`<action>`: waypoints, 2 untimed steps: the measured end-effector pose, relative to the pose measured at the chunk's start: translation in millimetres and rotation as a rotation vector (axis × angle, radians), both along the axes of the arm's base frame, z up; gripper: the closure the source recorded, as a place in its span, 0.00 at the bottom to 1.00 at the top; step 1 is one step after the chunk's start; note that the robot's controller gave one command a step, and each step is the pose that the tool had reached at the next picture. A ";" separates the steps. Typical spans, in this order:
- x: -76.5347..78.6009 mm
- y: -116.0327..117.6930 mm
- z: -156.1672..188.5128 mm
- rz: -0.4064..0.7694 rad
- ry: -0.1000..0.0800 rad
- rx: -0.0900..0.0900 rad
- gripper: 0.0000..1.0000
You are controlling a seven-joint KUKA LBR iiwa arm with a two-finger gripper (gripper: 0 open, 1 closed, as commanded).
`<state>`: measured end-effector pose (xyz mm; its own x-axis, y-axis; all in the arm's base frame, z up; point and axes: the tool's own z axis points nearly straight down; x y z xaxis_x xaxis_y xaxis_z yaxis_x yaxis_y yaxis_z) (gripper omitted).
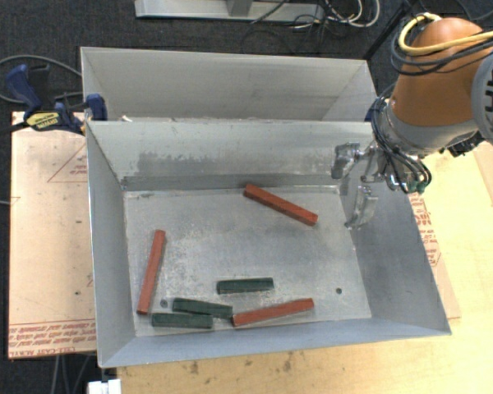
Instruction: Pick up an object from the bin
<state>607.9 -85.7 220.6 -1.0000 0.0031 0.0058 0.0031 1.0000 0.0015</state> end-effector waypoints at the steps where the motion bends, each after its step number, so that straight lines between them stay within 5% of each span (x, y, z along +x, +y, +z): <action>1: 36.4 51.6 -155.4 -0.140 -0.002 0.001 0.00; 2: 33.7 46.6 -118.4 -0.160 -0.011 -0.001 0.00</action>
Offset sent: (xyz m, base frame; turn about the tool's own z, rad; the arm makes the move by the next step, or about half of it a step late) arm 0.0373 0.0487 -0.1506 0.1430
